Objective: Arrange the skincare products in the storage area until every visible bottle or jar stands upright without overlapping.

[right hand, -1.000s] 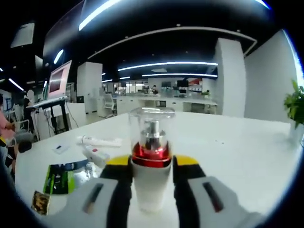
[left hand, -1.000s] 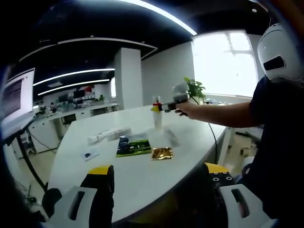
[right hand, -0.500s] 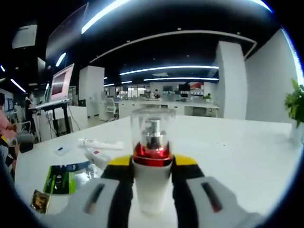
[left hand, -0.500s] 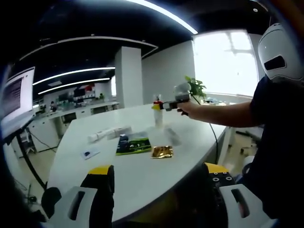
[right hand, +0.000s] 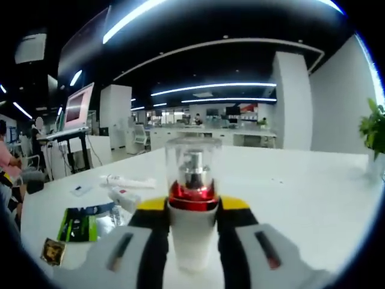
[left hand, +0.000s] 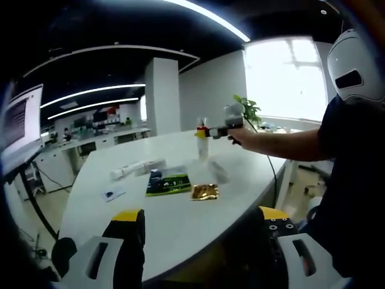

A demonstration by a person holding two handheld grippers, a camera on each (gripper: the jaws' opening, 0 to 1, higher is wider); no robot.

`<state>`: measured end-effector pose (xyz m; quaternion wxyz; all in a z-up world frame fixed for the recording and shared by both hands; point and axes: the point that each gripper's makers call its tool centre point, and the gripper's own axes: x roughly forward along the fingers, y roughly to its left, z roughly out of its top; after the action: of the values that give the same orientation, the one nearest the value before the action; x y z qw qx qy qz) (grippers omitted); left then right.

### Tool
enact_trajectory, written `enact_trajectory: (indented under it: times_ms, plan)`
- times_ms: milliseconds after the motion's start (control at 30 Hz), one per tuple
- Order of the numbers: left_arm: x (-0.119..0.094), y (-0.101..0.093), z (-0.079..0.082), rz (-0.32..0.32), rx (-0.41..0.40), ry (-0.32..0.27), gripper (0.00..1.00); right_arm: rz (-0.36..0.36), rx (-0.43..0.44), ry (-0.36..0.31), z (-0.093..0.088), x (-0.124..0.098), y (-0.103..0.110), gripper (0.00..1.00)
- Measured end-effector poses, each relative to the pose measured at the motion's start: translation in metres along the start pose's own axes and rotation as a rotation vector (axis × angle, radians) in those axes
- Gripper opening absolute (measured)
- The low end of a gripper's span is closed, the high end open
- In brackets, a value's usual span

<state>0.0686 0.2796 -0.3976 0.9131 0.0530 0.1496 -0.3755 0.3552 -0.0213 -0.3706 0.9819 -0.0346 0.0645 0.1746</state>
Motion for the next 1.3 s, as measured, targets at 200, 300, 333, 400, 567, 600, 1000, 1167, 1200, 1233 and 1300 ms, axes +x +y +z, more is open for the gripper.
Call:
enact_trajectory:
  times_ms: [200,300,333,400,567,600,1000,1167,1200,1233,1300]
  plan:
    - [0.000,0.000,0.000,-0.001,0.002,0.005,0.76,-0.042,0.016,-0.034,0.006,-0.012,-0.019,0.29]
    - [0.001,-0.001,0.000,-0.004,0.005,0.005,0.76,-0.063,0.006,-0.043,0.010,-0.018,-0.027,0.29]
    - [0.002,-0.001,0.001,-0.006,0.005,0.005,0.76,-0.070,0.003,-0.046,0.011,-0.021,-0.031,0.29]
    - [0.002,-0.002,0.001,-0.009,0.008,0.004,0.76,-0.082,0.001,-0.050,0.013,-0.024,-0.037,0.29]
    - [0.004,-0.004,0.003,-0.019,0.013,0.002,0.76,-0.116,-0.006,-0.051,0.015,-0.036,-0.054,0.29]
    - [0.004,-0.004,0.003,-0.020,0.013,0.002,0.76,-0.122,-0.007,-0.053,0.015,-0.039,-0.056,0.29]
    - [0.009,-0.009,0.004,-0.044,0.025,0.006,0.75,-0.169,-0.034,-0.058,0.014,-0.055,-0.073,0.29]
    - [0.009,-0.010,0.005,-0.048,0.022,0.004,0.75,-0.176,-0.037,-0.057,0.013,-0.057,-0.075,0.29]
    - [0.009,-0.010,0.005,-0.047,0.022,0.002,0.75,-0.178,-0.036,-0.058,0.012,-0.057,-0.076,0.29]
    - [0.008,-0.010,0.006,-0.046,0.021,0.000,0.75,-0.180,-0.037,-0.057,0.012,-0.058,-0.076,0.29]
    - [0.008,-0.009,0.006,-0.045,0.022,-0.002,0.75,-0.189,-0.039,-0.054,0.009,-0.059,-0.078,0.29]
